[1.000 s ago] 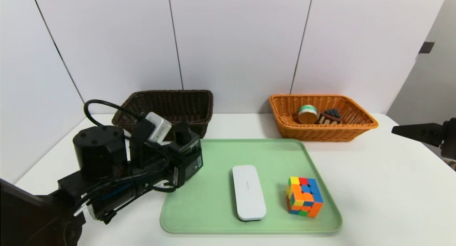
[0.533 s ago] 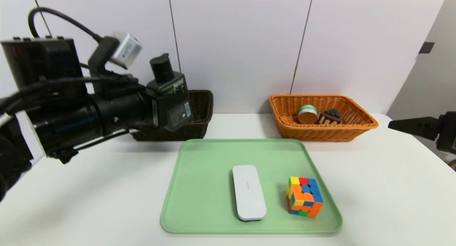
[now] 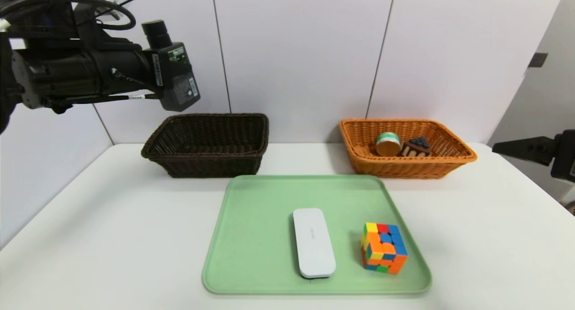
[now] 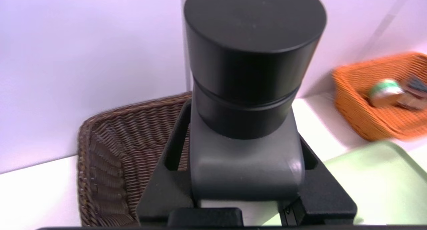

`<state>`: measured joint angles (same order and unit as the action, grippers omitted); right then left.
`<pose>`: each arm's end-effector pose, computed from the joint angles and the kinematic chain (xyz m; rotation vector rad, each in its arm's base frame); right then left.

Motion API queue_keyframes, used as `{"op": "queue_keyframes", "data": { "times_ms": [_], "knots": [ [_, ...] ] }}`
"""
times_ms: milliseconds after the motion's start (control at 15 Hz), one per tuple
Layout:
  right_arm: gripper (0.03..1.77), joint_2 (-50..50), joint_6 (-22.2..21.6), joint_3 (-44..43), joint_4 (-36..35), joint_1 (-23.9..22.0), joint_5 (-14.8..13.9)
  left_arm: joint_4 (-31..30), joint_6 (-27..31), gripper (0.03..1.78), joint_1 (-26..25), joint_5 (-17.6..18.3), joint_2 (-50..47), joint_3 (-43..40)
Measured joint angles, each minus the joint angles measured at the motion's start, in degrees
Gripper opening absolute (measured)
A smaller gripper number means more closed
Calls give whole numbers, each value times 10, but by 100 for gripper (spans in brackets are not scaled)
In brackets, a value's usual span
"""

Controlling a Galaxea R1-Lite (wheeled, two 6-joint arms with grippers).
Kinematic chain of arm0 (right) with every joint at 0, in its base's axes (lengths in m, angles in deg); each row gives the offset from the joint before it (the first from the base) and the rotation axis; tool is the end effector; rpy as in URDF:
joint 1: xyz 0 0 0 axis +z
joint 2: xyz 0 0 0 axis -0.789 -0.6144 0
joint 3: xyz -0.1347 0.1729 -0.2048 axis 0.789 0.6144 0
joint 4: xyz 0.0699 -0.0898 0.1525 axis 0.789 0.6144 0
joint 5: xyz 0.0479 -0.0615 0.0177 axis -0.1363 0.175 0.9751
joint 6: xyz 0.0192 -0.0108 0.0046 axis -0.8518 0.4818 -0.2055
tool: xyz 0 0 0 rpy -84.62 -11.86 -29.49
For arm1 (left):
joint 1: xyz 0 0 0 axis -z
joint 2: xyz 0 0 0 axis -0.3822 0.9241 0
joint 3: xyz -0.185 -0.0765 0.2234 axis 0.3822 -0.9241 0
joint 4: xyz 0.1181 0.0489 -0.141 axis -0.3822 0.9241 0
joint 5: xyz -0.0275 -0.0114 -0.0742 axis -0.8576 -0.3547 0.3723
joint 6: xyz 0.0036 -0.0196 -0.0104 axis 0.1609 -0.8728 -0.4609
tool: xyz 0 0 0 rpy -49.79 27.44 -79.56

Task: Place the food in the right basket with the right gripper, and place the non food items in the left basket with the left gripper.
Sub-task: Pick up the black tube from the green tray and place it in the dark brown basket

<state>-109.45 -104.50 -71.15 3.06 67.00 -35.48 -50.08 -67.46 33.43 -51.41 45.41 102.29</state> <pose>0.1493 0.0343 0.2753 0.3021 0.4790 -0.0786 0.3020 -0.0619 0.3207 -0.0406 0.0933 -0.3432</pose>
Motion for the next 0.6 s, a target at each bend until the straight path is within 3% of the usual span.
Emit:
{"op": "queue_keyframes", "data": {
  "times_ms": [600],
  "knots": [
    [170, -5, 0, 1, 1, -5, 1, -4, -10, 62, -67, -14, 177, 75]
  ]
}}
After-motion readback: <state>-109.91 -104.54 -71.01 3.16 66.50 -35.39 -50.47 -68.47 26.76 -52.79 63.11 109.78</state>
